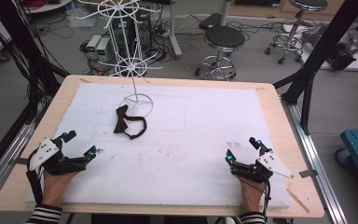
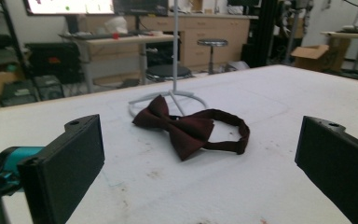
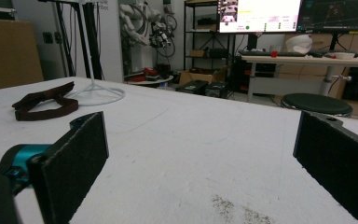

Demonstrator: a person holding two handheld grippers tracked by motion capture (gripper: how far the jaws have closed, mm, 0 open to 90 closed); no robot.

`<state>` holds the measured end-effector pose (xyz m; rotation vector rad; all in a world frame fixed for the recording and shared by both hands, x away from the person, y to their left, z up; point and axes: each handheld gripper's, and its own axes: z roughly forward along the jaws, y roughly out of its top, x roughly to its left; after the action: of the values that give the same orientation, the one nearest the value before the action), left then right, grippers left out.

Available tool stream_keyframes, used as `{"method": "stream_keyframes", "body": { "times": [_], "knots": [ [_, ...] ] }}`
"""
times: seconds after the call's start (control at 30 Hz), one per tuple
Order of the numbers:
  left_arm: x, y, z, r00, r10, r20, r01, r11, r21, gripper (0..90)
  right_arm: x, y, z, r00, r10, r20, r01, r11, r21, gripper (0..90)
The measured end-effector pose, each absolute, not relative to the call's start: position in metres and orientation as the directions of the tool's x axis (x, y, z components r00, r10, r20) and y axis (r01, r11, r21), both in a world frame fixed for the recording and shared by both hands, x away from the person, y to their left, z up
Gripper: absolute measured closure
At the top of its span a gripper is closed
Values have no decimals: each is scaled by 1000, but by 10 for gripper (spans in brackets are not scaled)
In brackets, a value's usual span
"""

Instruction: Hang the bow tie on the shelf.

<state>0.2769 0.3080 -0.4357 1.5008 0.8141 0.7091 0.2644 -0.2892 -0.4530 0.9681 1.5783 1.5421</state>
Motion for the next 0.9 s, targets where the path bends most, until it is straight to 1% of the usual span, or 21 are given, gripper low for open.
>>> {"method": "stream_keyframes", "body": {
  "times": [0.33,0.4,0.6,0.67,0.7,0.73,0.8,0.83,0.9],
  "knots": [
    [290,308,-408,574,819,-14,141,-83,986,17,265,-289,-453,-461,887,8,30,7,1000,25],
    [296,304,-399,584,812,-1,161,-114,980,17,265,-289,-453,-462,887,8,30,6,1000,24],
    [310,301,-390,604,797,-31,228,-135,964,17,264,-289,-453,-463,886,10,31,5,1000,25],
    [312,300,-388,602,798,-24,237,-150,960,17,264,-289,-453,-462,887,9,31,5,1000,24],
    [316,299,-385,606,796,-1,245,-186,951,17,264,-289,-453,-463,887,11,31,4,1000,24],
    [316,299,-385,606,796,-1,245,-186,951,17,264,-289,-453,-463,887,11,31,4,1000,24],
    [321,298,-382,610,793,-9,264,-192,945,17,264,-289,-453,-464,886,11,31,3,1000,24],
    [326,297,-380,612,791,-30,279,-180,943,17,264,-289,-453,-464,886,12,31,3,1000,24],
    [329,297,-379,613,789,-34,290,-184,939,17,264,-289,-453,-464,886,12,31,3,1000,24]
  ]
}}
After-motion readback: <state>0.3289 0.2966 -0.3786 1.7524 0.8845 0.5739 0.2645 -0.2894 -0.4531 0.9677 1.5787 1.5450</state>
